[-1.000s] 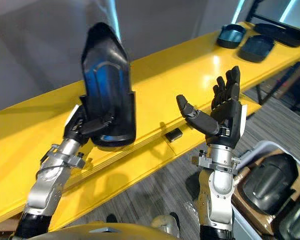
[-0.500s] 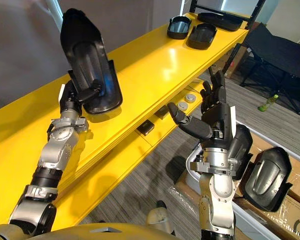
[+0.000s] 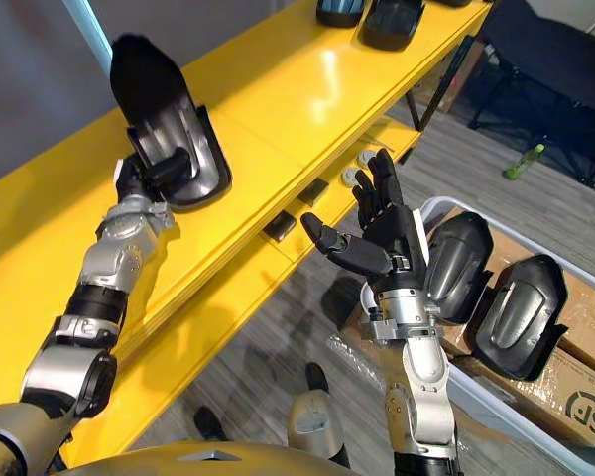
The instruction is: Walk over and take three plastic housings, then place them on the shelf
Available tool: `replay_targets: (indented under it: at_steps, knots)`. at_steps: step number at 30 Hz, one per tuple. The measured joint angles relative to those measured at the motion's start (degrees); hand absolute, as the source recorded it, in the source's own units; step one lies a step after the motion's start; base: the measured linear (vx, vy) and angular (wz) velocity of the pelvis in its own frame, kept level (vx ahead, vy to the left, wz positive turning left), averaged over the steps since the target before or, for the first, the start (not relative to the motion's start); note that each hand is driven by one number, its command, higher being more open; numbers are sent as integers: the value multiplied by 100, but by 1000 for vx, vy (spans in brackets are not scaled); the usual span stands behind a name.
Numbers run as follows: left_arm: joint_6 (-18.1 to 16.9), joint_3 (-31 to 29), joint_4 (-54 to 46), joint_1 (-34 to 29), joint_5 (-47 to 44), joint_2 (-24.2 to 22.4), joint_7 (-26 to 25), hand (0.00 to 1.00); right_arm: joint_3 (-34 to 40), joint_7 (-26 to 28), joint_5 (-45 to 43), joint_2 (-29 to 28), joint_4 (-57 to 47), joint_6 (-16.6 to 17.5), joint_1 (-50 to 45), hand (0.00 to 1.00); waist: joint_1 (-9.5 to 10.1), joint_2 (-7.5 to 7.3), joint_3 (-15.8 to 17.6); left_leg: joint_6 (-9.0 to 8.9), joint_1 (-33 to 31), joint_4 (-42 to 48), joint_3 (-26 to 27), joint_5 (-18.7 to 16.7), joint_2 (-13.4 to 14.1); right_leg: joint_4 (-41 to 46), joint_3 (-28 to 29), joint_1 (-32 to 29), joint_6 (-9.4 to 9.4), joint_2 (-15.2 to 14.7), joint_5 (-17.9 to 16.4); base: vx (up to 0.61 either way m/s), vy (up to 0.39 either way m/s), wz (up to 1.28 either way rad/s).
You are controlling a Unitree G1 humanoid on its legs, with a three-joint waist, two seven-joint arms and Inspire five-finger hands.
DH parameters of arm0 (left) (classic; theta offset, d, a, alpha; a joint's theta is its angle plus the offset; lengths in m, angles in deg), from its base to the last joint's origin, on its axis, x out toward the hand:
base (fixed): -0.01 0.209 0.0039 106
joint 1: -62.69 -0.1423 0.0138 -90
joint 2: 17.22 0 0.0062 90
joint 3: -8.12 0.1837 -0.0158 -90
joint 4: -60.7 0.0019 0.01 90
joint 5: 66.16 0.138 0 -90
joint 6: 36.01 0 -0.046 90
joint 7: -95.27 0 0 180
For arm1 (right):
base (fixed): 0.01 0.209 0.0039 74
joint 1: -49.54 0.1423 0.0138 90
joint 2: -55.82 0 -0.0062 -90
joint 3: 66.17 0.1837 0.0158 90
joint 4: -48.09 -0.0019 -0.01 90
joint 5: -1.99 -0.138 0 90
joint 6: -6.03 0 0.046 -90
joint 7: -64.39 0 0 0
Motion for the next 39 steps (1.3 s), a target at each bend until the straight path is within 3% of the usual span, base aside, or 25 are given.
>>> replay_targets:
  at_steps: [4,9,16,24,31,34,39]
  knots:
    - [-16,27,208,315,-15,36,-216,100,-147,-164,1,165,0,-24,134,100,4,-48,173,-4,-11,16,-12,18,6,-12,9,-5,-11,-1,-1,-16,-1,0]
    - [37,256,494,873,-88,371,-478,100,-234,-449,-22,170,-1,-40,357,100,-11,-312,377,-10,-279,332,-88,-26,104,-12,0,-115,-22,25,10,-37,-20,3]
    - [251,277,546,1087,-87,379,-716,100,-574,-674,-18,170,1,-47,292,100,-23,-349,478,-19,-373,462,-168,-54,145,11,-53,-128,-18,37,13,-1,-3,3]
    - [222,283,458,1046,-89,273,-967,100,-717,-784,-18,148,1,-42,87,100,-43,-355,484,-17,-334,455,-274,-50,201,1,-171,-5,38,94,48,12,-11,6]
    - [-110,229,-220,391,78,158,-1412,100,-939,-764,23,142,1,0,-255,100,-24,-320,466,-31,-122,331,-278,-40,199,-92,-205,198,41,116,46,2,0,1]
    - [-84,-127,-553,44,390,186,-1589,100,-903,-703,30,156,1,160,-270,100,66,-245,426,-38,-107,287,-336,-8,195,-94,-273,236,41,116,46,12,-3,10]
    - [20,-247,-1301,-639,619,203,-1314,100,-822,-518,20,424,3,212,-30,100,350,-106,329,-37,-58,232,-546,36,176,-138,-507,427,26,98,36,4,-4,22]
